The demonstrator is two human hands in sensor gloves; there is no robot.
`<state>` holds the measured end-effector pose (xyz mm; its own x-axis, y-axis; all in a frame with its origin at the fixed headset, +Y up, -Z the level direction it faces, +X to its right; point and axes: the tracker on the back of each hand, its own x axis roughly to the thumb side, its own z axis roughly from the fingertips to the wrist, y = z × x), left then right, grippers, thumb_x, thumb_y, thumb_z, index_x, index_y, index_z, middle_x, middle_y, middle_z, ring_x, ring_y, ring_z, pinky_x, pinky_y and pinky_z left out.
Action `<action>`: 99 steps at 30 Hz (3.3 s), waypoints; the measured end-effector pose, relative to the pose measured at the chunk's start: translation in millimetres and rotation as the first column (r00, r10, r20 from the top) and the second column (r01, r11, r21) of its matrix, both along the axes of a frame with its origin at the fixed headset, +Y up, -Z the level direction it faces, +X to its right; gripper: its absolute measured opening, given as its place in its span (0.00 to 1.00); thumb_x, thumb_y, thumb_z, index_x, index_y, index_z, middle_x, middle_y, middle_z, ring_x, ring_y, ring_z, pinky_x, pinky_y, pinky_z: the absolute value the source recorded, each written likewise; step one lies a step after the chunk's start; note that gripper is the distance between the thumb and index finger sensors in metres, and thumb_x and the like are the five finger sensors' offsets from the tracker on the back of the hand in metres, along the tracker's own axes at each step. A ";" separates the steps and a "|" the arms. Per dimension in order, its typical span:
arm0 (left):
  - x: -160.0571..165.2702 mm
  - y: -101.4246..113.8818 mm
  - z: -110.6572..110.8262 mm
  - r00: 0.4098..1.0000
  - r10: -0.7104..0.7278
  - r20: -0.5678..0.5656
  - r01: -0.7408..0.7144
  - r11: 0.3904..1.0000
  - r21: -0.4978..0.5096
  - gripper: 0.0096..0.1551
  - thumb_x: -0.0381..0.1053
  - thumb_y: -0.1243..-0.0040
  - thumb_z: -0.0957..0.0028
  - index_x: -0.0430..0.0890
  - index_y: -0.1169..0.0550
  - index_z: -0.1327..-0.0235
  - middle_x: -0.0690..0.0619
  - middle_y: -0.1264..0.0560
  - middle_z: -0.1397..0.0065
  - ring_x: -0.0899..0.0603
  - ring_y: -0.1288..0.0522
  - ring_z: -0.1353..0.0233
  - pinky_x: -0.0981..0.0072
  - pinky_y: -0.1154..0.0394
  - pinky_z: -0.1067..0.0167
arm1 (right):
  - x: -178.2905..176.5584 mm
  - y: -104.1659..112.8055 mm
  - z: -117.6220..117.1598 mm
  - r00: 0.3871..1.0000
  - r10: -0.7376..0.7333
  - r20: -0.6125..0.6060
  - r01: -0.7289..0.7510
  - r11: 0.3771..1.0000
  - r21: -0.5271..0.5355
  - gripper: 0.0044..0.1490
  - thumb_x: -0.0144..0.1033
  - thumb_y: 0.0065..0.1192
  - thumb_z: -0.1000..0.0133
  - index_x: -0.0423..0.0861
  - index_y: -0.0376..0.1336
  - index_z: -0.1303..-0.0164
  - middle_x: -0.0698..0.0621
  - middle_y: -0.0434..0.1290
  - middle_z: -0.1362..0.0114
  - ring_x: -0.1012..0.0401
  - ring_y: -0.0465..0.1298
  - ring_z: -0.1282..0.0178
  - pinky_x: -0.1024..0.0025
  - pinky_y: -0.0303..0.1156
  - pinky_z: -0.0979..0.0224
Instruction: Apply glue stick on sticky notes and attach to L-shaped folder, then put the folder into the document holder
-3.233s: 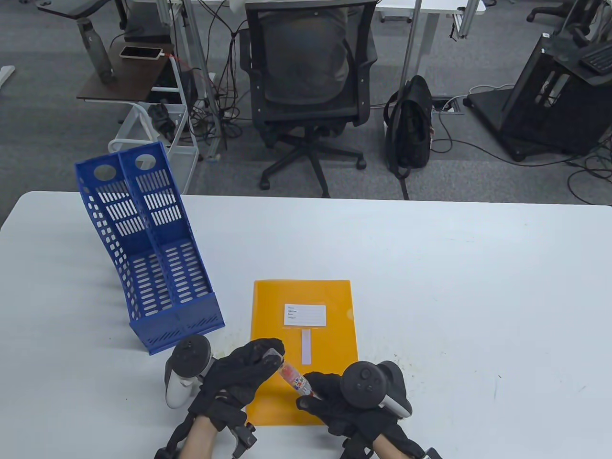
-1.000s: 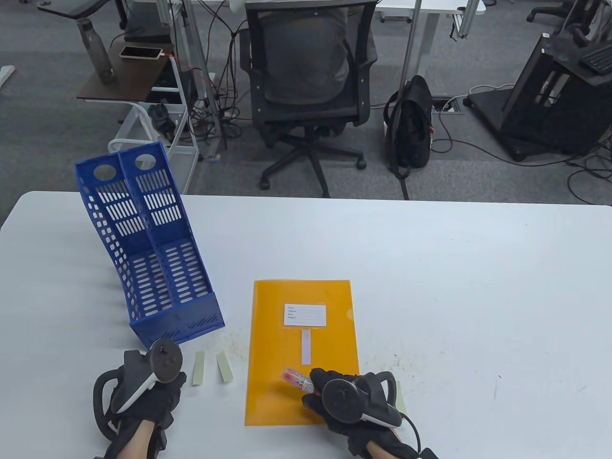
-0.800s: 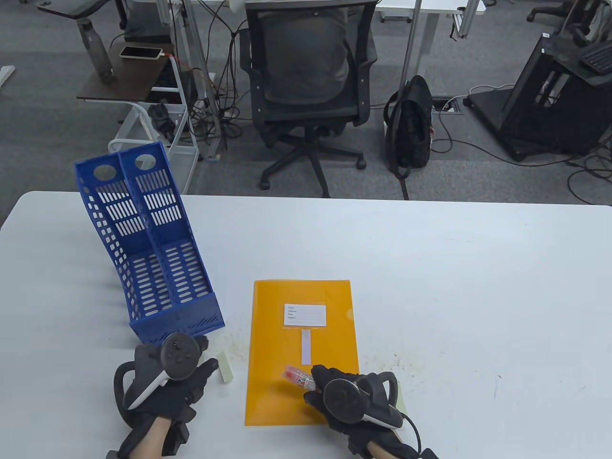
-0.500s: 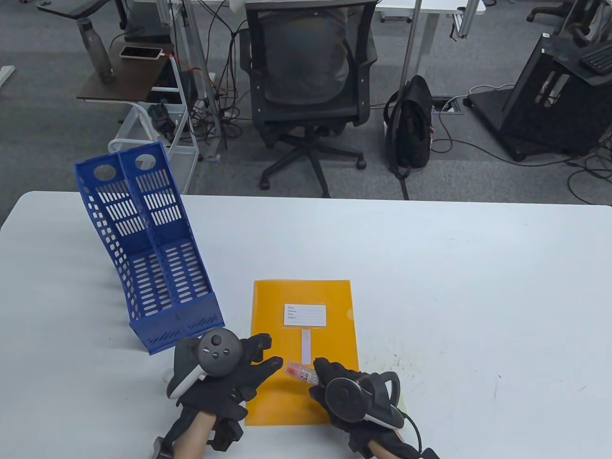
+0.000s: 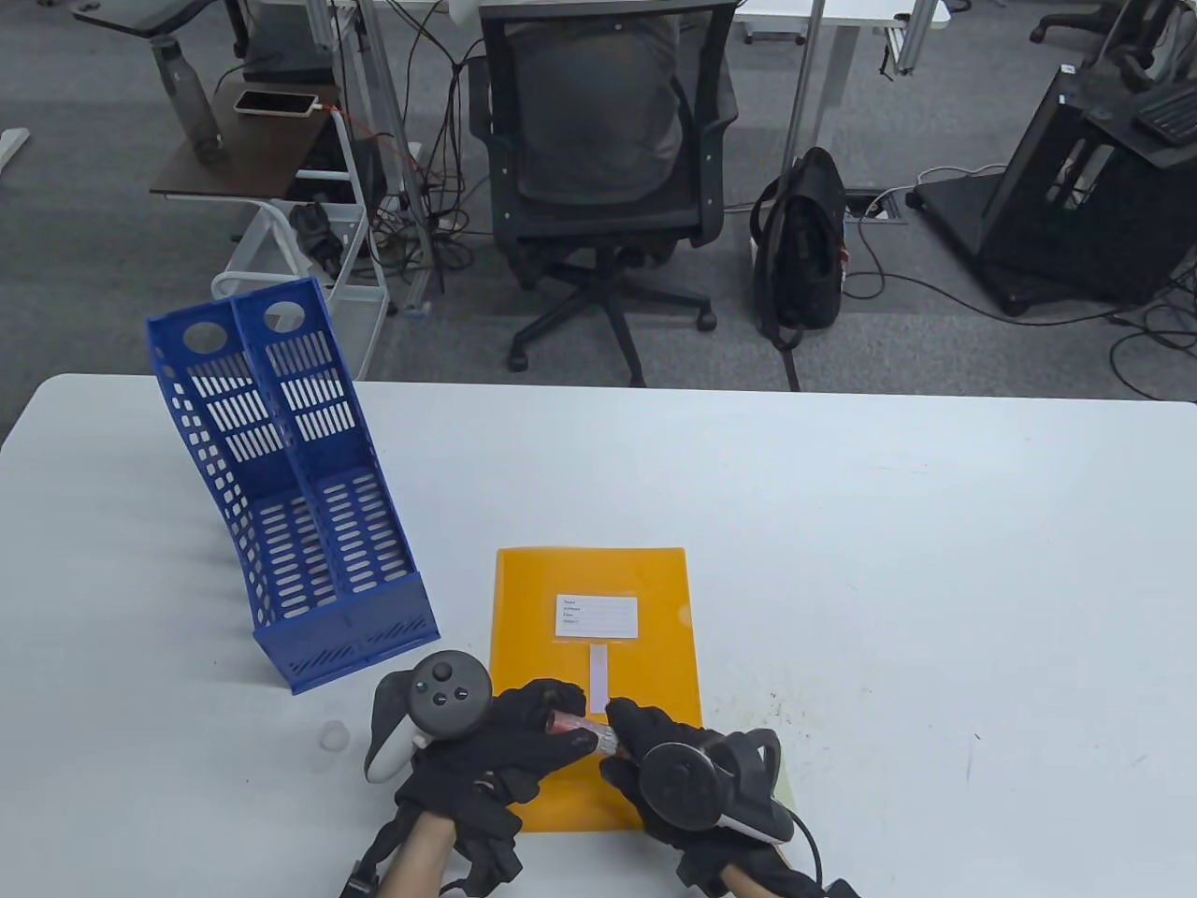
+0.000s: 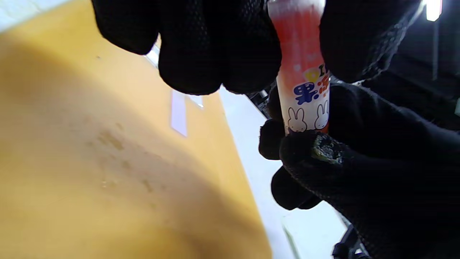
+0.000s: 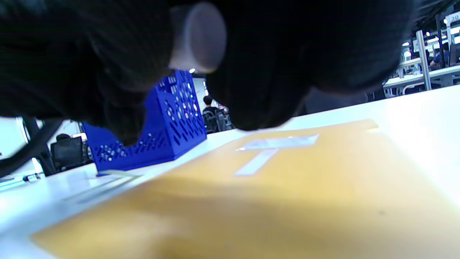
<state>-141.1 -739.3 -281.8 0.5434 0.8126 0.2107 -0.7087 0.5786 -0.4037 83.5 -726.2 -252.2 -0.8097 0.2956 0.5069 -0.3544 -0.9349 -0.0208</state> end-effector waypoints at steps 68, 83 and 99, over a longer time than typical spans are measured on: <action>-17.0 19.2 18.3 0.965 0.257 0.056 -0.263 0.943 0.202 0.31 0.57 0.25 0.55 0.57 0.25 0.39 0.56 0.19 0.38 0.44 0.25 0.29 0.38 0.33 0.29 | 32.0 -4.5 -19.4 0.746 -0.660 0.083 0.628 0.657 -0.417 0.42 0.54 0.55 0.45 0.28 0.73 0.47 0.42 0.82 0.60 0.58 0.84 0.74 0.58 0.81 0.68; -14.5 19.2 19.6 0.976 0.215 0.043 -0.219 0.950 0.224 0.31 0.56 0.24 0.55 0.57 0.25 0.39 0.56 0.19 0.38 0.44 0.24 0.30 0.38 0.32 0.29 | 34.1 -9.7 -19.4 0.734 -0.663 0.145 0.657 0.640 -0.398 0.43 0.57 0.57 0.45 0.29 0.73 0.48 0.40 0.82 0.58 0.55 0.85 0.72 0.55 0.81 0.66; -17.6 17.3 18.8 0.968 0.248 0.027 -0.248 0.947 0.202 0.31 0.56 0.25 0.55 0.57 0.26 0.38 0.56 0.20 0.37 0.44 0.25 0.29 0.37 0.34 0.28 | 31.0 -4.8 -19.7 0.715 -0.697 0.062 0.632 0.605 -0.484 0.41 0.45 0.68 0.47 0.35 0.62 0.28 0.36 0.72 0.37 0.55 0.81 0.61 0.54 0.79 0.57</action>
